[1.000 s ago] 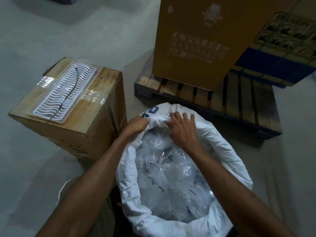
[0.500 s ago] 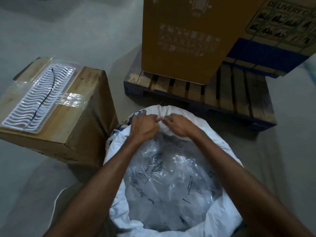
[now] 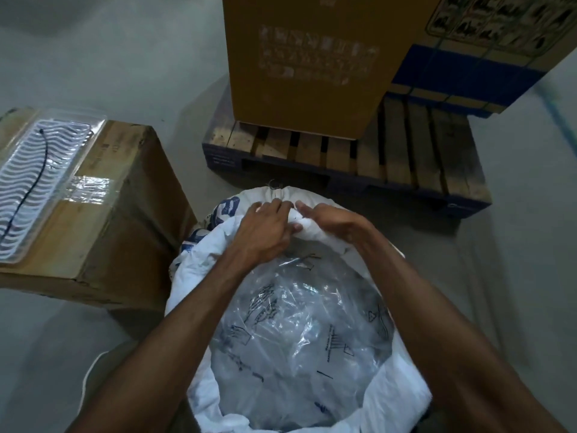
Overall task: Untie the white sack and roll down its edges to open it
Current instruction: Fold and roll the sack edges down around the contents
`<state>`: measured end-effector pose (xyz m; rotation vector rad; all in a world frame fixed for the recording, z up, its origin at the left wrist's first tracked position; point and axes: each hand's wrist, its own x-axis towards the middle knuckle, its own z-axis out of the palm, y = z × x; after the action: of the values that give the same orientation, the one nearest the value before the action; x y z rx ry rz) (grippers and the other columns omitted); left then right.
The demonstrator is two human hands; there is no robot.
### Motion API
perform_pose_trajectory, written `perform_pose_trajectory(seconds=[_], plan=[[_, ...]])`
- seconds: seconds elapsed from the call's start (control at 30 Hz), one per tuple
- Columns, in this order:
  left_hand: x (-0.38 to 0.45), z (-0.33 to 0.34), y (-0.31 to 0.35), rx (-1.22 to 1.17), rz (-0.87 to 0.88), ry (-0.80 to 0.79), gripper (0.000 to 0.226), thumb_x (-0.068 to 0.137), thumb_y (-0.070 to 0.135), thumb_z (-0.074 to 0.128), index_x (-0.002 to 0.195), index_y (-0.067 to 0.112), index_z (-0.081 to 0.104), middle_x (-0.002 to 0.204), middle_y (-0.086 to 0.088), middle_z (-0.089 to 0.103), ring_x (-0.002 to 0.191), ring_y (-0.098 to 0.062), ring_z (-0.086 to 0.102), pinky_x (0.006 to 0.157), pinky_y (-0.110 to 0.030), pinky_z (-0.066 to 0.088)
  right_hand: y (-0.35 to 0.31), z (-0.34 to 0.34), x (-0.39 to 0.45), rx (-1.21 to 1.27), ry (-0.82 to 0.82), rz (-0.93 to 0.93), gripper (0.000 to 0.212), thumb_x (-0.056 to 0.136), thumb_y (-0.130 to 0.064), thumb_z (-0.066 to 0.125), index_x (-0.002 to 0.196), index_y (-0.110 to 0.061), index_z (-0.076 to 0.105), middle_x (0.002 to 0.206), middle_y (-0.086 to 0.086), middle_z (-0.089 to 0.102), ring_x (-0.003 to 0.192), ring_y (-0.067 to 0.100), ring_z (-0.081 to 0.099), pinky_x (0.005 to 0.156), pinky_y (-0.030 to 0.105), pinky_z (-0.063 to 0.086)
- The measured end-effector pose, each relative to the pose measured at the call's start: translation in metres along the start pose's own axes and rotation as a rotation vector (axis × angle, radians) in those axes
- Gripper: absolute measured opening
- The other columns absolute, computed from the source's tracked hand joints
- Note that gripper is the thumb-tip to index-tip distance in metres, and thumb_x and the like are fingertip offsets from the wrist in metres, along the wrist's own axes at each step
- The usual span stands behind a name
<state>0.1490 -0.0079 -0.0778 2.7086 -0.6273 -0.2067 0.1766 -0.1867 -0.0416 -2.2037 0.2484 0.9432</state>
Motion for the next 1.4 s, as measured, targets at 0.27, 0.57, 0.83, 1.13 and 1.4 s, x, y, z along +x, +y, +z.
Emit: perform_pose_trajectory(seconds=[0.27,0.57,0.83,1.13,1.4], plan=[[0.017,0.001,0.007,-0.201,-0.236,0.075,0.030,0.100,0.044,0.047,0.104,0.019,0.064,0.107,-0.009,0.071,0.100,-0.029,0.061,0.096,-0.044,0.036,0.058,0.029,-0.048,-0.808,0.677,-0.131,0.076,0.097,-0.075,0.020,0.136,-0.017,0.050,0.130,0.010,0.059,0.117,0.032,0.058,0.094,0.050,0.045],[0.006,0.014,0.017,0.018,0.082,0.146,0.056,0.103,0.056,0.033,0.145,0.022,0.043,0.152,-0.008,0.038,0.144,-0.024,0.032,0.122,-0.054,0.018,0.074,0.029,-0.029,-0.137,0.521,-0.081,0.070,0.097,-0.074,0.027,0.080,-0.015,0.062,0.078,0.006,0.066,0.073,0.025,0.061,0.066,0.036,0.040],[0.046,0.027,0.043,0.142,0.180,0.051,0.042,0.097,0.047,0.035,0.118,0.020,0.058,0.113,-0.004,0.071,0.107,-0.023,0.060,0.105,-0.049,0.032,0.074,0.000,-0.023,0.139,0.294,-0.015,0.095,0.084,-0.092,0.025,0.122,-0.017,0.071,0.118,0.007,0.072,0.110,0.026,0.065,0.102,0.042,0.047],[0.093,0.020,0.045,0.088,-0.097,-0.197,0.063,0.090,0.063,0.030,0.123,0.020,0.063,0.129,-0.013,0.066,0.113,-0.032,0.060,0.101,-0.049,0.044,0.113,0.002,-0.058,-0.002,0.545,0.158,0.063,0.105,-0.061,0.029,0.119,-0.008,0.060,0.125,0.019,0.064,0.113,0.039,0.060,0.087,0.043,0.044],[0.072,0.036,0.085,0.103,0.324,-0.092,0.044,0.105,0.053,0.033,0.116,0.020,0.058,0.121,-0.006,0.065,0.118,-0.025,0.055,0.112,-0.050,0.030,0.119,-0.027,-0.054,0.785,0.121,-0.036,0.049,0.107,-0.035,0.051,0.136,0.003,0.059,0.127,0.023,0.066,0.119,0.026,0.064,0.084,0.013,0.051]])
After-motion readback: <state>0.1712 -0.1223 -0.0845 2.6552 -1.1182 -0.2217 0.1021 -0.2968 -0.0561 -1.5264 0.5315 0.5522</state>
